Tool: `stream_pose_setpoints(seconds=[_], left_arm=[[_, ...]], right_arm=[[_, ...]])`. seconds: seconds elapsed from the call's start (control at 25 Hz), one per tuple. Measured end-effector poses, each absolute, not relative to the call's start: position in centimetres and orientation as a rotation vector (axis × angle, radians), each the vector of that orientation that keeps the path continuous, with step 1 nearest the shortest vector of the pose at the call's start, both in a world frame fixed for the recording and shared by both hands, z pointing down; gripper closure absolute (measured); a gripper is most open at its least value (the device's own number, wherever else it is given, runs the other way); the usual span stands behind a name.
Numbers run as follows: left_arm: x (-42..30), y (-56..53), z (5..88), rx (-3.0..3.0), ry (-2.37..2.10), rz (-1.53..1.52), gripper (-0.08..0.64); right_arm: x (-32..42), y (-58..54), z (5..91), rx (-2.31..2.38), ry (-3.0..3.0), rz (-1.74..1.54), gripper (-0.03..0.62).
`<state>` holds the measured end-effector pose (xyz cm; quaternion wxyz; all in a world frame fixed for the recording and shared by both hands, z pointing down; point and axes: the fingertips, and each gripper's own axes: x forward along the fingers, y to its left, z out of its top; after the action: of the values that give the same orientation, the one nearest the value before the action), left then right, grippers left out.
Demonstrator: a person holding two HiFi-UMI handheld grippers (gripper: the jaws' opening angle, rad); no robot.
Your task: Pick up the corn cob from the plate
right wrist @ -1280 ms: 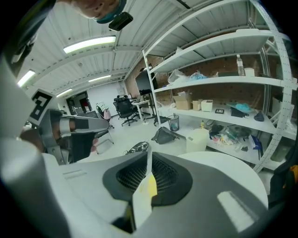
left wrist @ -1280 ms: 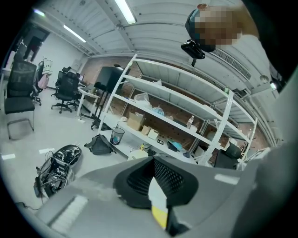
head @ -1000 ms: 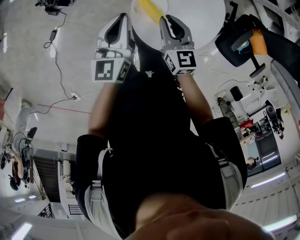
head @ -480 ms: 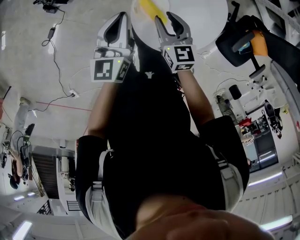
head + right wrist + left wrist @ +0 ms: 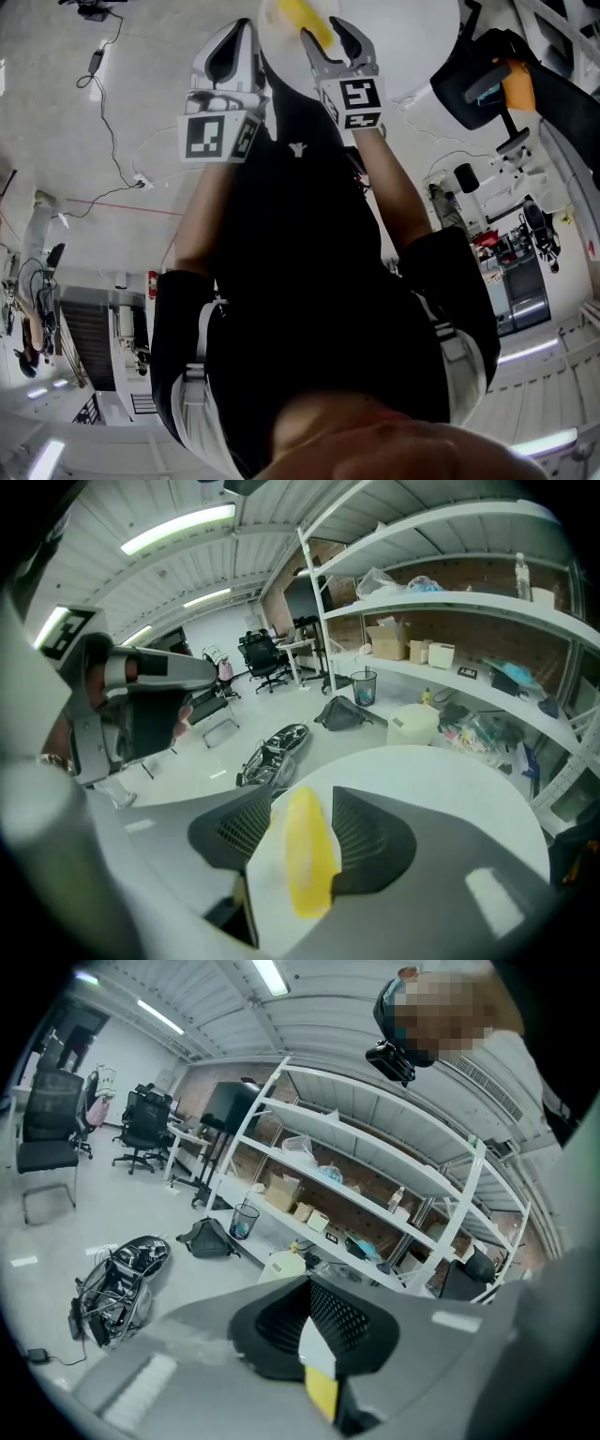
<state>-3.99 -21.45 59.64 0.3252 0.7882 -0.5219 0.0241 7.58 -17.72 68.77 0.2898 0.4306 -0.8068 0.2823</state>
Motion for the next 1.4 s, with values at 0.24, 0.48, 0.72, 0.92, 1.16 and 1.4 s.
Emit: stream_pose_setpoints(seconds=[0.24, 0.48, 0.72, 0.92, 1.16, 1.4], left_arm=[[-3.9, -21.8, 60.2, 2.046, -1.364, 0.059, 0.557], [-3.9, -22.1, 60.5, 2.053, -1.378, 0.059, 0.557], [-4.2, -21.7, 61.1, 2.026, -1.379, 0.079, 0.557], [-4.5, -22.0, 61.4, 2.017, -1.382, 0.077, 0.557], [-4.6, -22.3, 61.6, 2.007, -1.382, 0.075, 0.557], [-4.8, -22.5, 61.8, 2.0, -1.384, 0.068, 0.557]], right_arm=[[6.9, -17.4, 70.7, 1.087, -2.121, 0.754, 0.35], [7.1, -17.4, 72.5, 1.047, -2.085, 0.755, 0.334], [7.0, -17.0, 74.6, 0.995, -2.052, 0.774, 0.309], [6.7, -17.0, 75.7, 0.972, -2.035, 0.77, 0.304], [6.5, -16.7, 76.6, 0.946, -2.016, 0.774, 0.299], [6.3, -16.6, 77.5, 0.918, -2.0, 0.775, 0.296]])
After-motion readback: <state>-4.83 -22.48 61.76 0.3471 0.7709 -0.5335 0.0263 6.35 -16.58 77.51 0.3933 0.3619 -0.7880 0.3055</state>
